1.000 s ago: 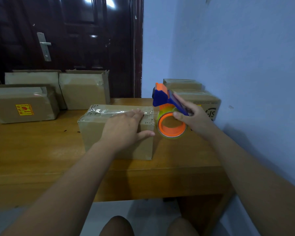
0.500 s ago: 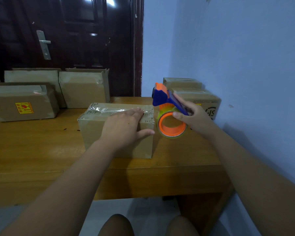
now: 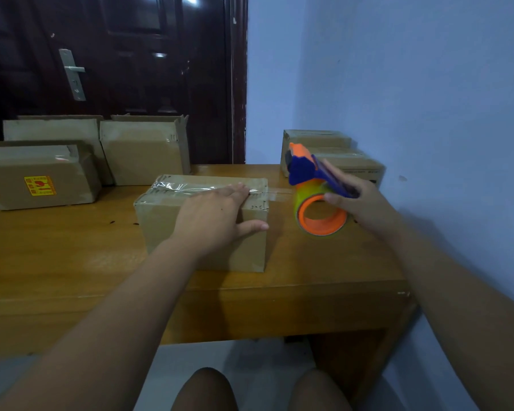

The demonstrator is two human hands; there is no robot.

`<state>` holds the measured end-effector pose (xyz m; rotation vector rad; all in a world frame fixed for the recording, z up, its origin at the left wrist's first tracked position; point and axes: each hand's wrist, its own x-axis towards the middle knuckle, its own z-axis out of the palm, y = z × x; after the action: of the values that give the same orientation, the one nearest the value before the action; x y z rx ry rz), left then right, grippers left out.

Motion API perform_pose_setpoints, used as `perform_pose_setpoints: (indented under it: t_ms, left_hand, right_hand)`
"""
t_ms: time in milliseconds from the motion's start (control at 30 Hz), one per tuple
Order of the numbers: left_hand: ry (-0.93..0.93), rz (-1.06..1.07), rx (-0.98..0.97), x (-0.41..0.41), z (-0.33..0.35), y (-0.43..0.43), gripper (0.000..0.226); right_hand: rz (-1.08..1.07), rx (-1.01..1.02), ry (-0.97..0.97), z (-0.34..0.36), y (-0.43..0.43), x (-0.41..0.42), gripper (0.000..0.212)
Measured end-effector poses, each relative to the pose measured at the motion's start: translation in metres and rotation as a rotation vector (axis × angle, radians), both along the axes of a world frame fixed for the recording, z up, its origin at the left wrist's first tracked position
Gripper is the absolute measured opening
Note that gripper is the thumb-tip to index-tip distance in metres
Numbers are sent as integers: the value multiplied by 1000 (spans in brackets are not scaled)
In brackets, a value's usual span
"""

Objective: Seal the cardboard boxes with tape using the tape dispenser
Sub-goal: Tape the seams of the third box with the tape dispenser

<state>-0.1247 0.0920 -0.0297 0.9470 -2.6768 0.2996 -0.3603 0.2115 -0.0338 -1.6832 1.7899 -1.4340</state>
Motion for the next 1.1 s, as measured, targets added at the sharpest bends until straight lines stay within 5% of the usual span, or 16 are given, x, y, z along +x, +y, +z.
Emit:
perform_pose_setpoints:
  t_ms: [333,567,800,1100]
  left_hand:
    - [-1,-6,11,0,0,-1,95]
    - [8,-14,15,2,2,1,91]
    - [17,-16,25,1,1,0,91]
    - [43,33,18,-6,4,10,92]
  right_hand:
    - [-49,177,287,4,12,-19,63]
    - [-11,-14,-11,7,18,-34,56]
    - [-72,280,466,9,12,-20,62]
    - [-6,456,660,47,-6,1,57]
